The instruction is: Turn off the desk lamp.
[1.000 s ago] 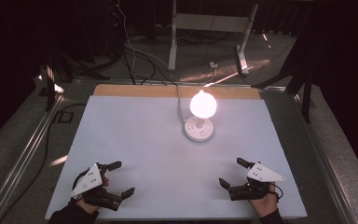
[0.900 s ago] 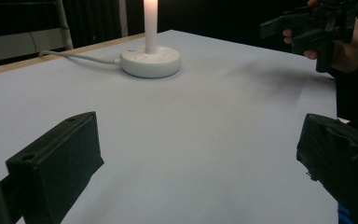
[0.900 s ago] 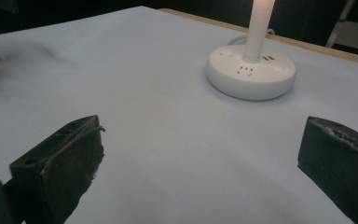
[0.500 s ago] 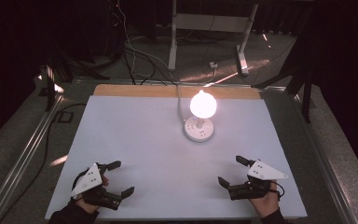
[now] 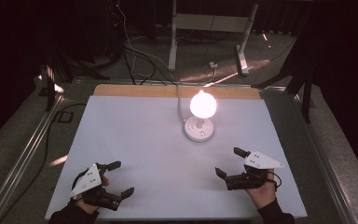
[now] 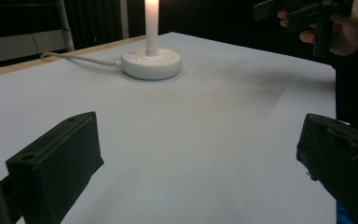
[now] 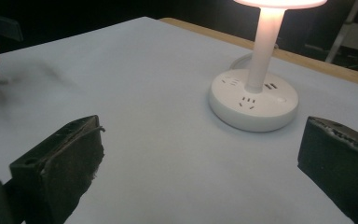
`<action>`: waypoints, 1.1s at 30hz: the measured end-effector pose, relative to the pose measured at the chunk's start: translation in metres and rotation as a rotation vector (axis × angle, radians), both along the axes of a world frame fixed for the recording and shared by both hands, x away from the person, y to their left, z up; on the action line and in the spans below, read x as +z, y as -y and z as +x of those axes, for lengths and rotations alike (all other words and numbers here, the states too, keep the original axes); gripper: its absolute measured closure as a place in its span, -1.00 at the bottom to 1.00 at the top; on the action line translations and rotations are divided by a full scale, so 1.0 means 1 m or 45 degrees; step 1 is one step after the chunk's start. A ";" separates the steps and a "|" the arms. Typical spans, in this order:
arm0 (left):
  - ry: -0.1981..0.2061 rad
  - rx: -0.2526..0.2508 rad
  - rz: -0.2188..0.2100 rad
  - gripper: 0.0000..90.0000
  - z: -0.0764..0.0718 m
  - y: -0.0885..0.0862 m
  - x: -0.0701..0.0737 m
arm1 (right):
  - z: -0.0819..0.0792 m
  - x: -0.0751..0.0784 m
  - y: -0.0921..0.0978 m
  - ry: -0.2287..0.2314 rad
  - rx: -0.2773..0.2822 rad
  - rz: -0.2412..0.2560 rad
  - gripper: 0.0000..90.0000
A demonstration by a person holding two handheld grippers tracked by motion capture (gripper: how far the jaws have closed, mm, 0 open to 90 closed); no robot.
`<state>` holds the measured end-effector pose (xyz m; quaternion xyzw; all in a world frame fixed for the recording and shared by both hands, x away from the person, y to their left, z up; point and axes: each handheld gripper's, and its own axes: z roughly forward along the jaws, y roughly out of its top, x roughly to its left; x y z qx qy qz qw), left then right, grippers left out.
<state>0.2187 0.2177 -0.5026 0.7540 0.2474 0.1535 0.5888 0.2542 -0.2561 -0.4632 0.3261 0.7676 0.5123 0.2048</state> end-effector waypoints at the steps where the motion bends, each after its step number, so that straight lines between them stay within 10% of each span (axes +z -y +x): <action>1: 0.000 0.000 0.000 -0.99 0.000 0.000 0.000 | 0.000 0.000 0.000 0.000 0.000 0.000 -1.00; 33: -0.014 -0.006 -0.023 -0.99 0.001 -0.001 0.000 | 0.065 0.009 -0.008 0.005 -0.162 -0.001 -1.00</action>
